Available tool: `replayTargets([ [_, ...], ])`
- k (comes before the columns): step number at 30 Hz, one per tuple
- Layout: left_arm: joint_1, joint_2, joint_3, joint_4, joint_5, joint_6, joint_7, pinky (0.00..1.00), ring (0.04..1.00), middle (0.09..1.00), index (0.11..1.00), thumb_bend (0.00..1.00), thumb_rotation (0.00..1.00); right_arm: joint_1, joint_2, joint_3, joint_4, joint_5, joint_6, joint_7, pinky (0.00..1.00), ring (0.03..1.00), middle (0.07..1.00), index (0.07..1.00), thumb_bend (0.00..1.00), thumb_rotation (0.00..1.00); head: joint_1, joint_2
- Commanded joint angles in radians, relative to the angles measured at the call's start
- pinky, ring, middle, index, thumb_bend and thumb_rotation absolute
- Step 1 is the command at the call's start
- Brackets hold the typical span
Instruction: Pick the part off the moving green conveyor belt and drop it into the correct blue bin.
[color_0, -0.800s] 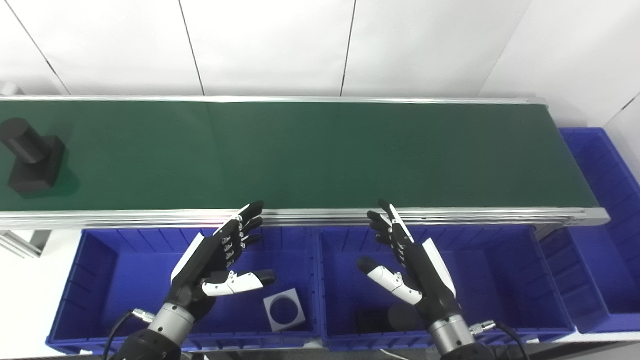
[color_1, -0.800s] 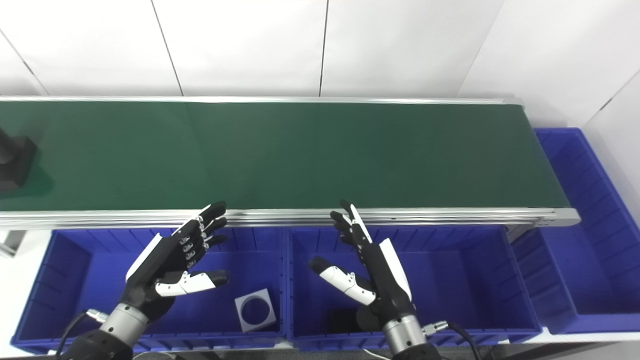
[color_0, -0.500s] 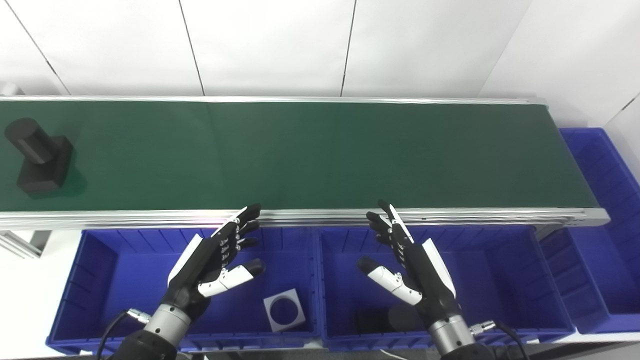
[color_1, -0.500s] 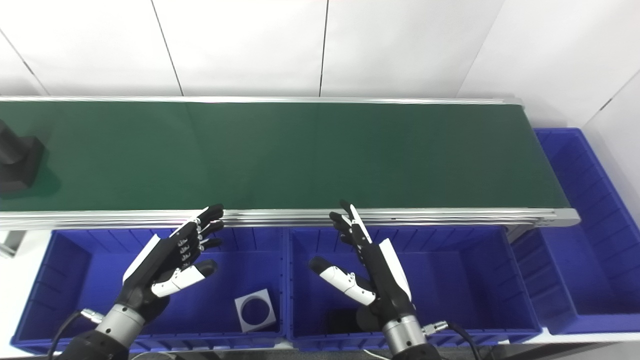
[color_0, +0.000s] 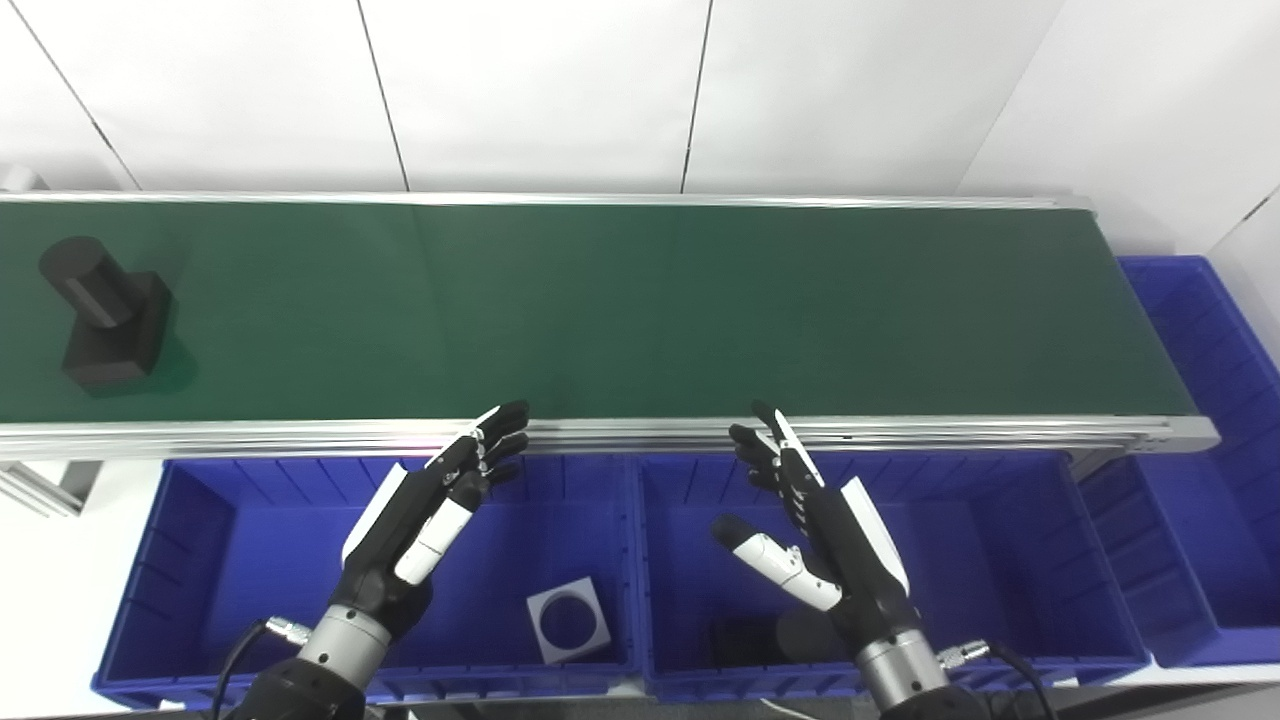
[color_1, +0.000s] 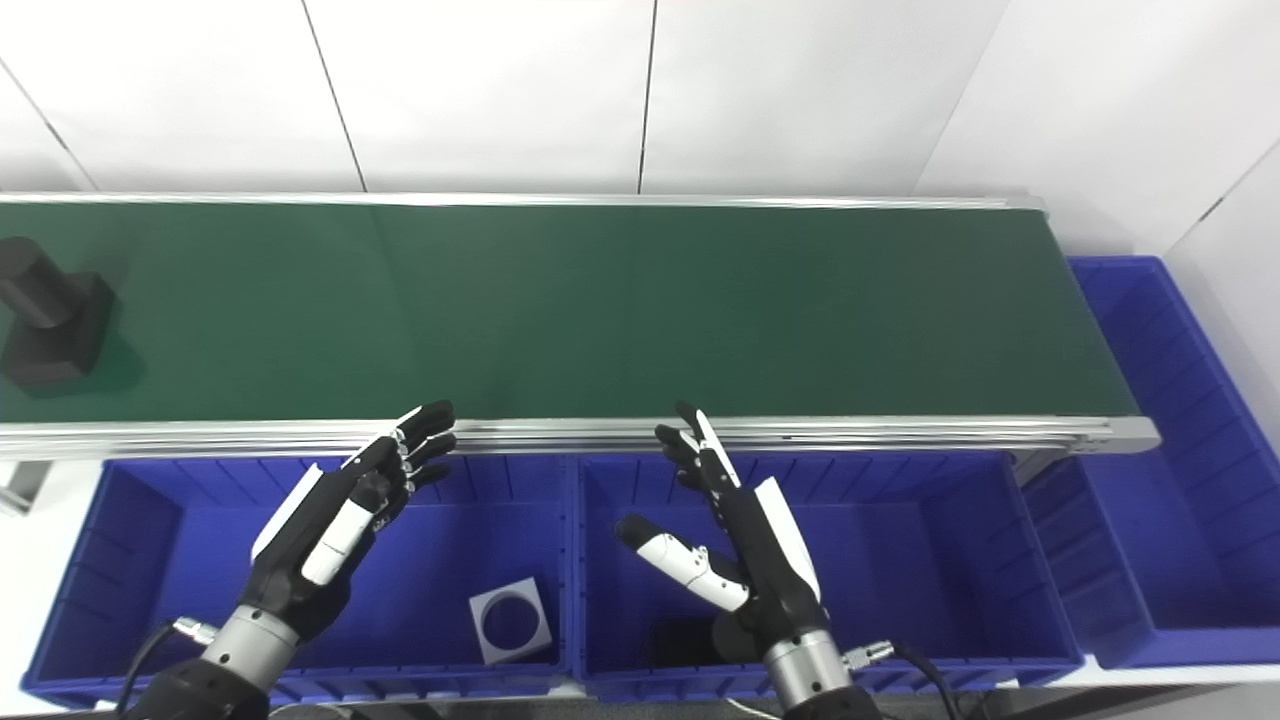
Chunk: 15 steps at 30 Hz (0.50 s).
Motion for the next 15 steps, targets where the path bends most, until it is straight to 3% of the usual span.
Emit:
replayTargets([
  [1, -0.005, -0.007, 0.005, -0.013, -0.015, -0.053, 0.007, 0.89, 0.917, 0.932, 0.889, 0.79, 0.87, -0.009, 0.002, -0.002, -0.03, 0.005, -0.003, -0.002, 0.88, 0.917, 0.916, 0.998, 0.75, 0.72, 0.002, 0.001],
  [15, -0.003, -0.009, -0.004, -0.022, -0.003, -0.038, 0.027, 0.89, 0.912, 0.924, 0.882, 0.81, 0.87, -0.01, 0.003, -0.001, -0.029, 0.0, -0.002, -0.002, 0.89, 0.914, 0.91, 0.995, 0.75, 0.71, 0.001, 0.003],
])
